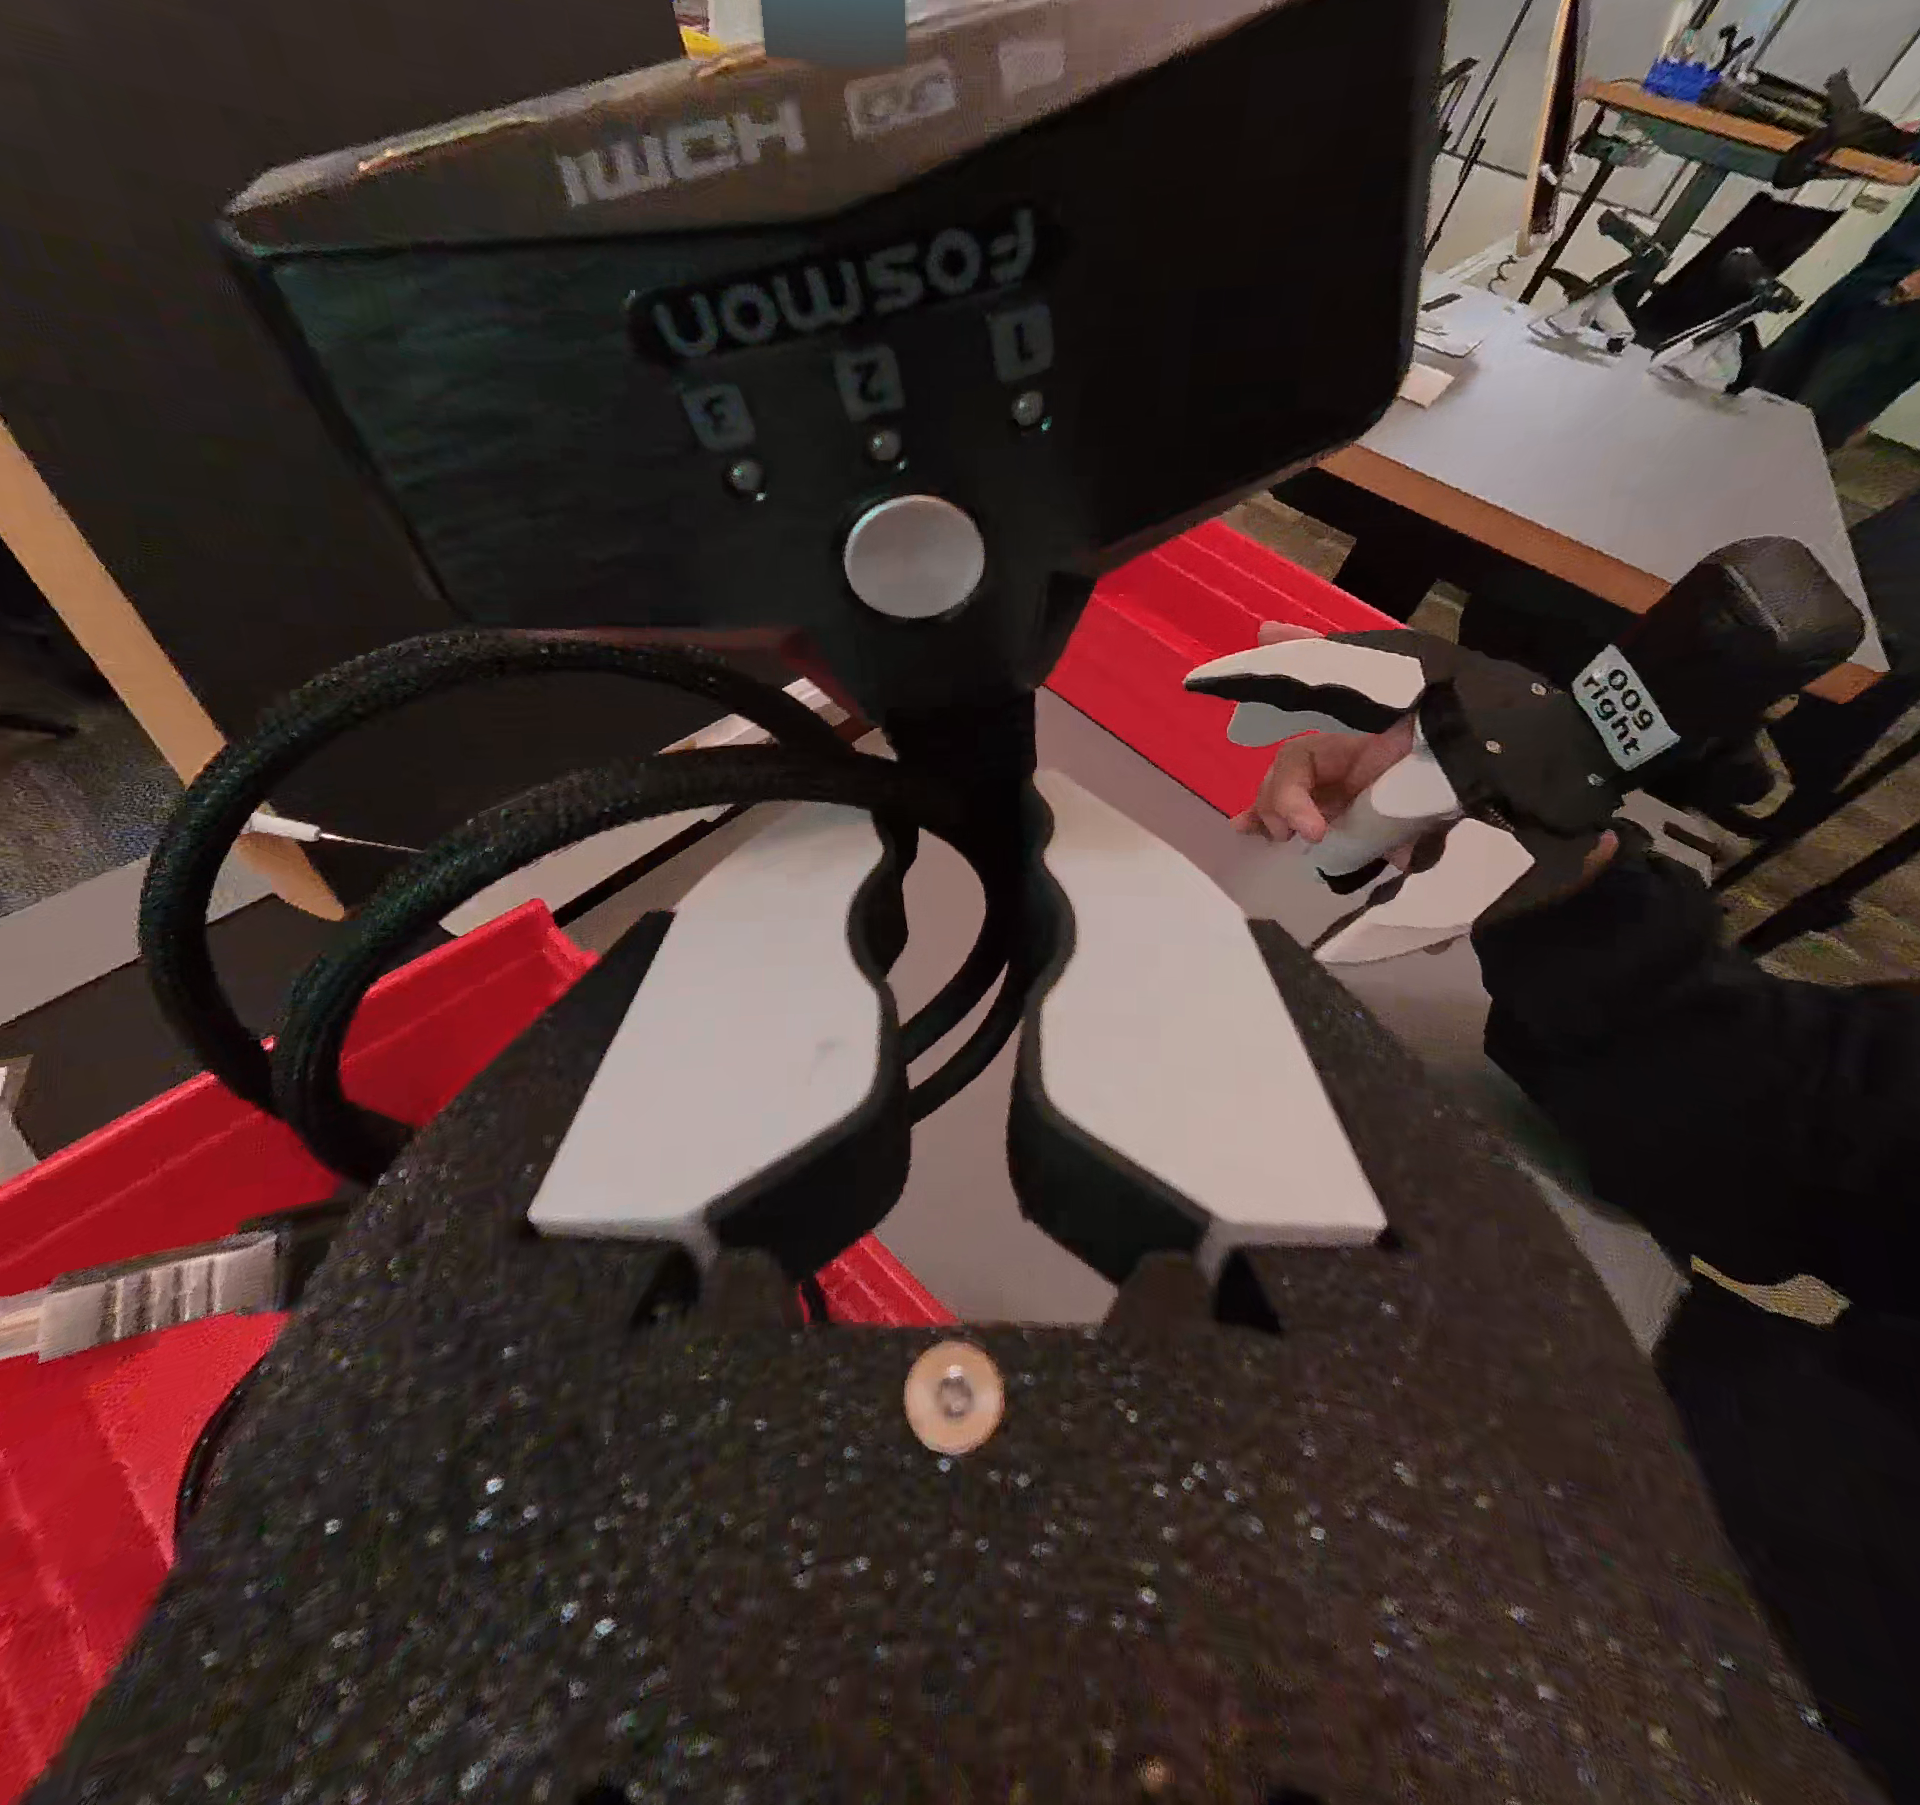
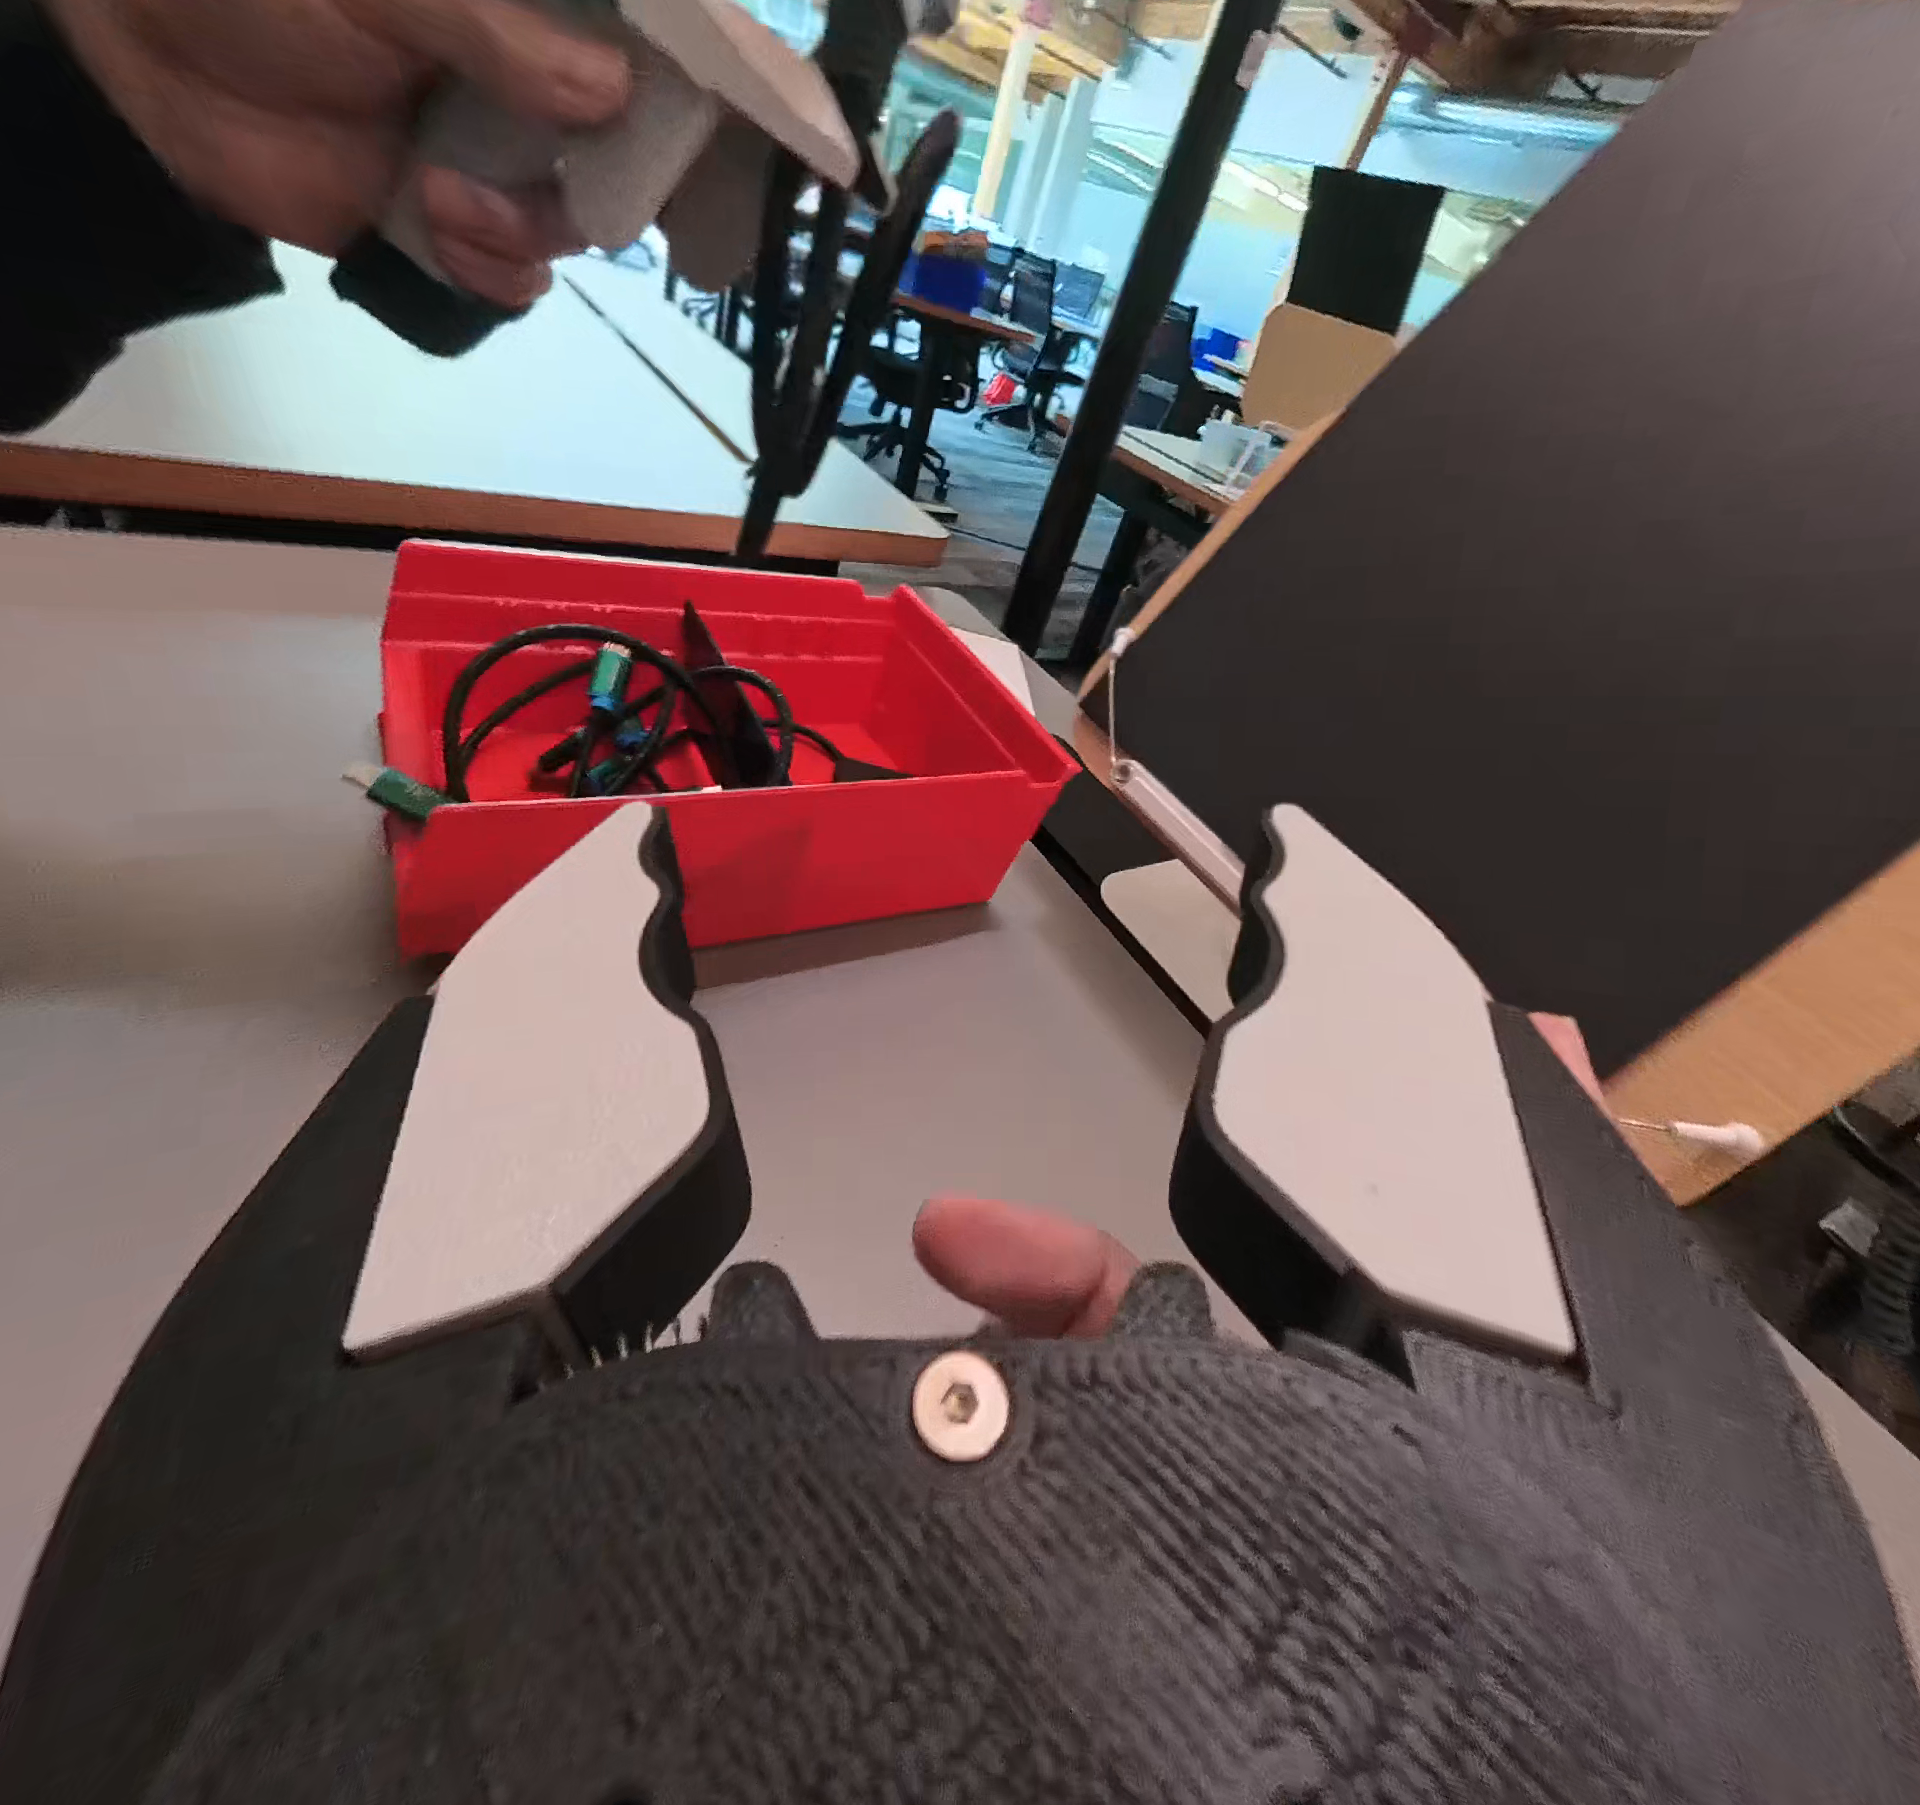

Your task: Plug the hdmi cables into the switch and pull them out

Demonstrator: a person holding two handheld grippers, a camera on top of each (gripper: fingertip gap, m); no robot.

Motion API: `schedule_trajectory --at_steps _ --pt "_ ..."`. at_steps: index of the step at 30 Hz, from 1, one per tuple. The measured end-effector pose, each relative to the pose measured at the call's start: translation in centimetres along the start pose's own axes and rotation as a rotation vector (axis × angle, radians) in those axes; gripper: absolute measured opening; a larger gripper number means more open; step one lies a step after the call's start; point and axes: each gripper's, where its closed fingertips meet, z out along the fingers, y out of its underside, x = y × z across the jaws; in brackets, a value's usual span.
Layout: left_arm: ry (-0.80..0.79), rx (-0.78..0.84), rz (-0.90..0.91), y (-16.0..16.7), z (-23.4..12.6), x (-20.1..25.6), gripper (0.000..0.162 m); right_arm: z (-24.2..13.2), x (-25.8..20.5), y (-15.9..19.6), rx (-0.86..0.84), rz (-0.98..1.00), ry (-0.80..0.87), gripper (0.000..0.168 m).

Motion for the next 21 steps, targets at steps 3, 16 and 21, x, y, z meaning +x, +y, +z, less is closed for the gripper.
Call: schedule_trajectory --at_steps 3,16,21 --pt "0.034 0.002 0.020 0.3 0.9 1.9 0.017 0.1 -0.2 -0.5 0.015 -0.013 0.024 0.101" --pt "0.115 0.155 -0.239 2.5 9.0 12.6 0.017 -0.6 -0.3 -4.9 0.295 -0.125 0.247 0.061" --pt "0.121 0.221 -0.425 2.9 10.9 13.2 0.017 -1.7 0.4 -4.7 0.325 -0.225 0.267 0.030"
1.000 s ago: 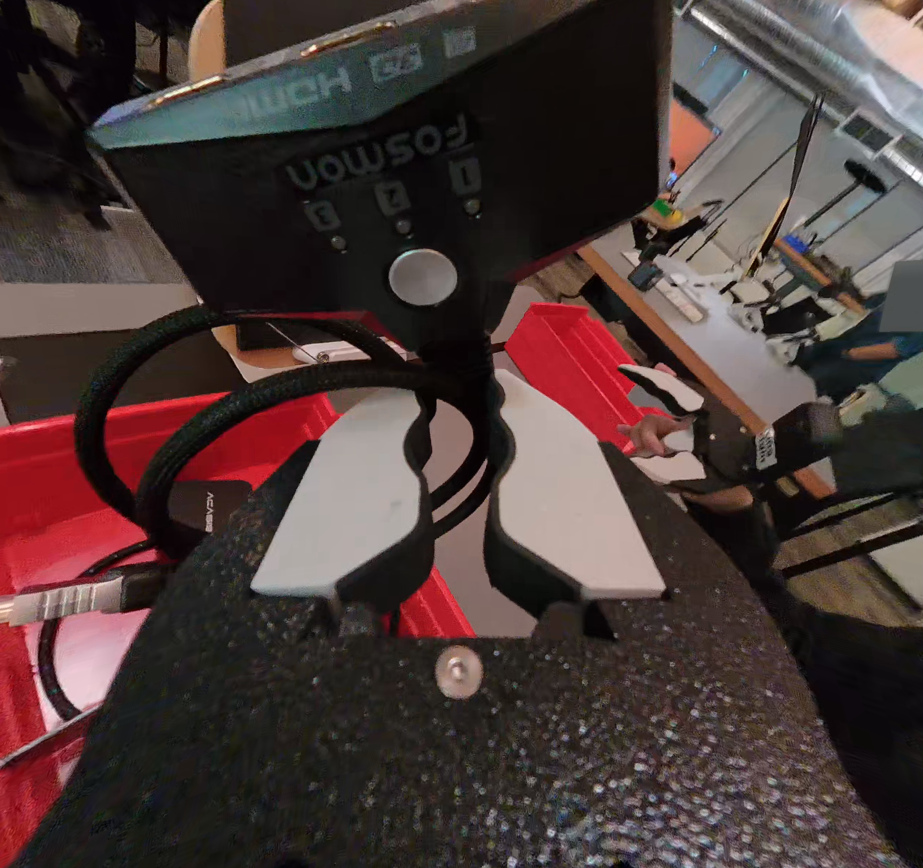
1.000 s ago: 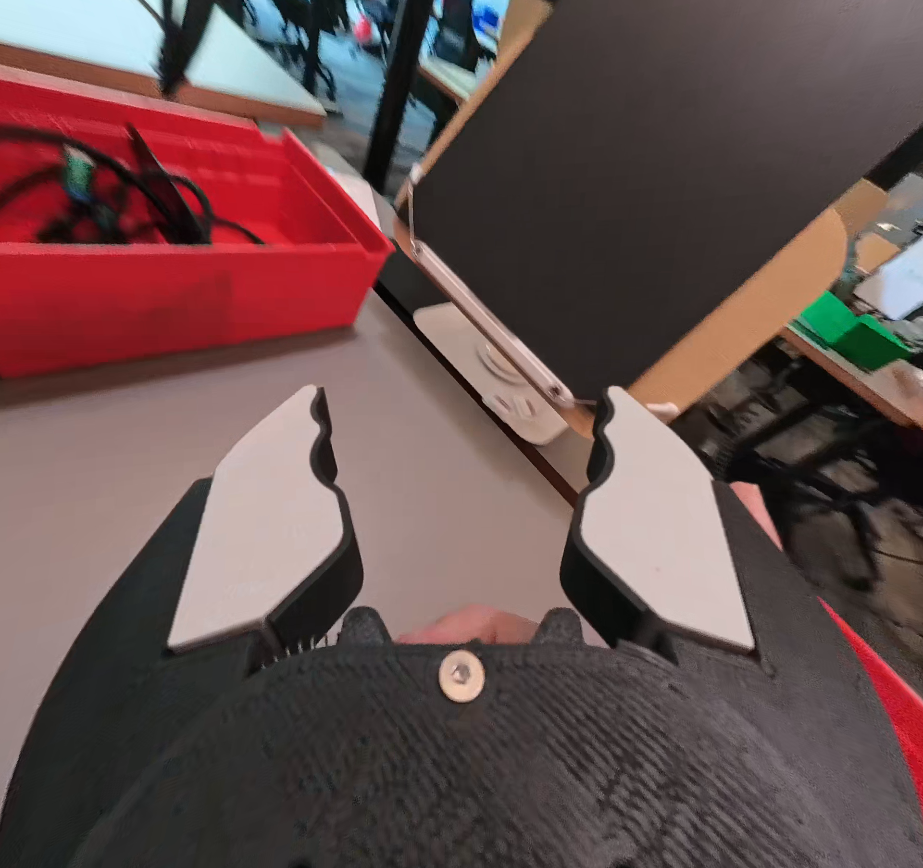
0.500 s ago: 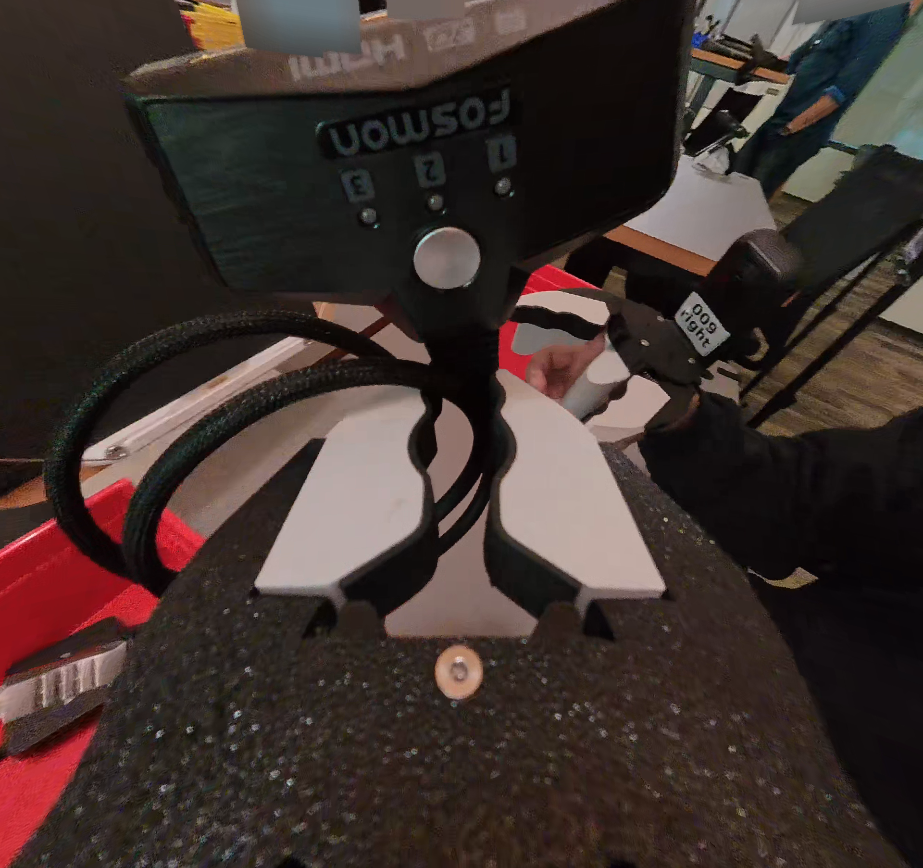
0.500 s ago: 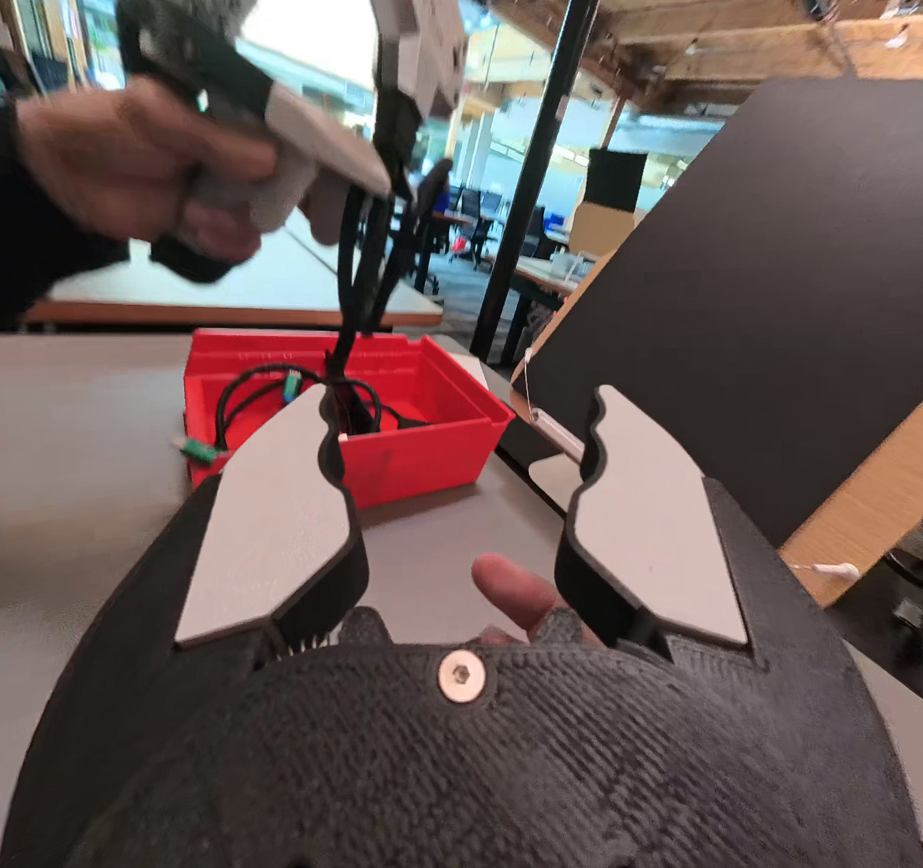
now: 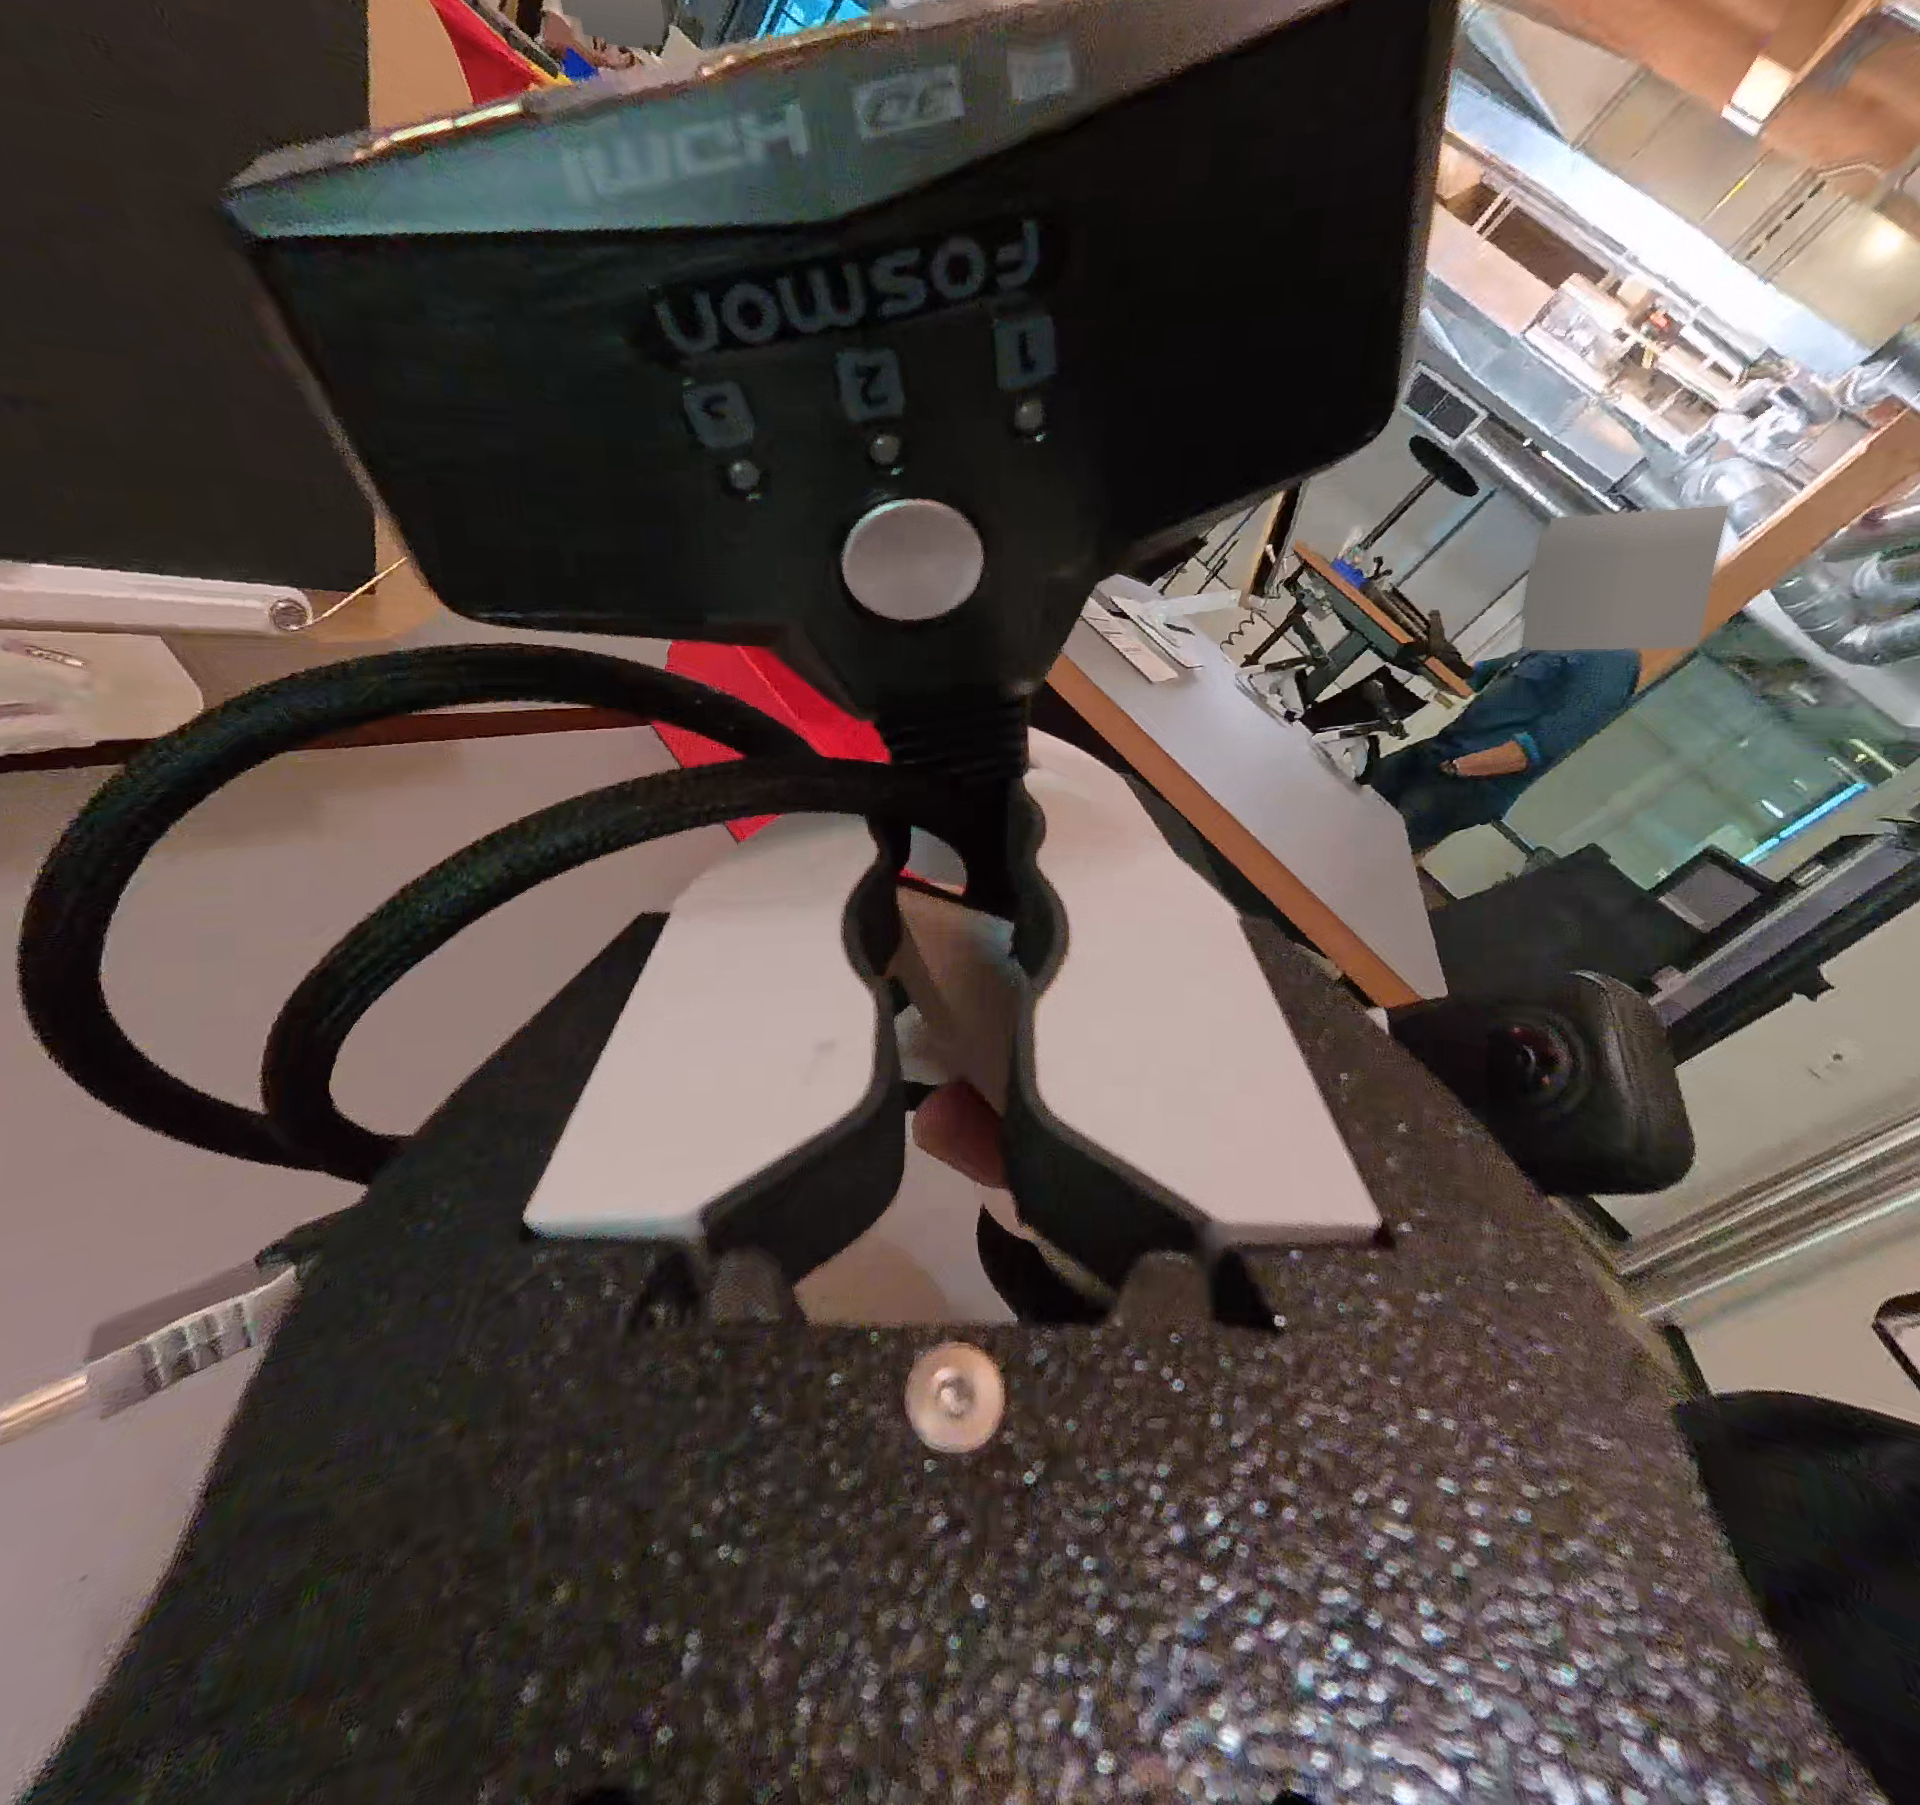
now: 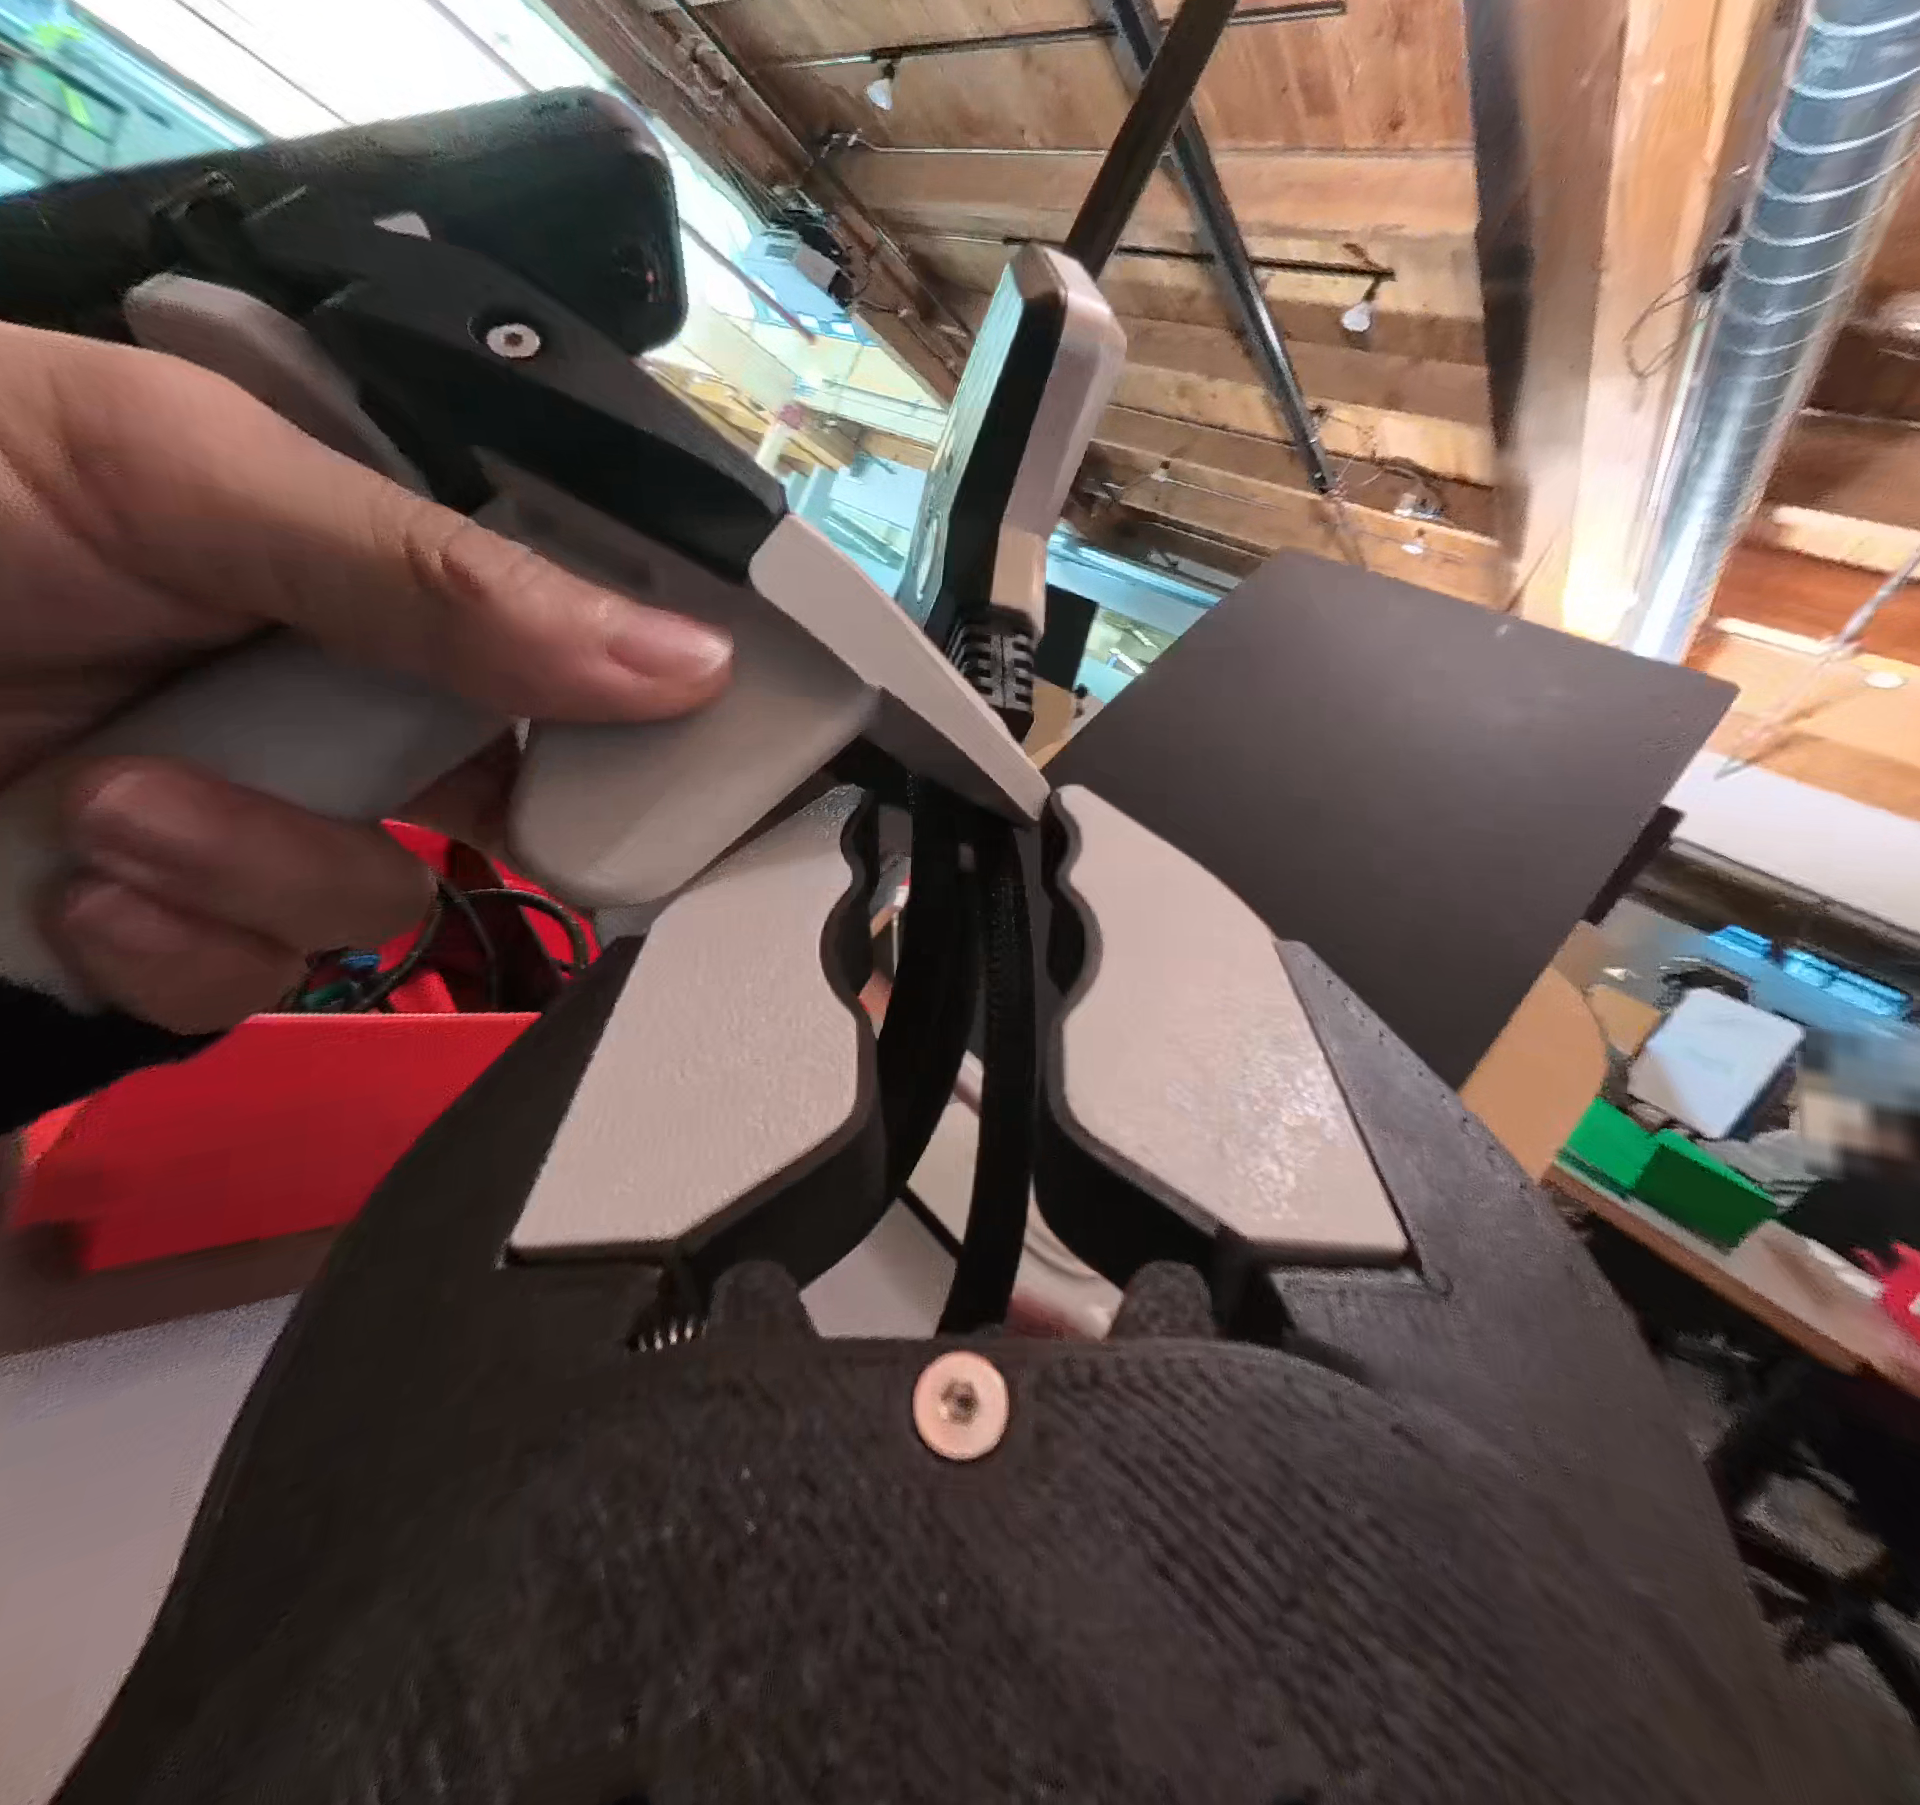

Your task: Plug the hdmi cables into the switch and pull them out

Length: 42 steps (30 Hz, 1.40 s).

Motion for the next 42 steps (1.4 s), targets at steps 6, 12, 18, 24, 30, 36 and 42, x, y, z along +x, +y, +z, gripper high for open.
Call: schedule_trajectory --at_steps 6,12,18,24,30,36,42 --pt "0.053 -0.060 0.001 0.7 0.6 0.6 0.024 -1.0 0.6 0.2 0.001 0.100 -0.150 0.016" --pt "0.137 -0.139 0.157 1.1 -0.8 2.4 0.036 -2.8 3.0 0.5 -0.003 0.216 -0.228 0.015" --pt "-0.057 -0.031 0.642 -4.8 -5.3 1.5 0.050 -6.1 3.5 -0.8 0.062 0.621 -0.545 0.016" --pt "0.240 -0.533 0.646 1.4 -3.8 2.9 0.047 -6.7 -0.6 -1.9 0.063 0.675 -0.794 0.016" --pt "0.129 -0.471 0.571 1.7 -2.3 1.0 0.022 -5.3 1.6 1.3 -0.038 0.364 -0.503 0.034" --pt "-0.077 -0.166 0.053 -2.7 -2.7 -6.5 0.022 -4.4 2.3 -0.9 -0.147 0.060 -0.285 0.047" --pt "-0.076 0.109 -0.223 -4.7 -2.8 -8.6 0.022 -2.0 -9.1 -5.6 0.003 0.294 -0.606 0.037"
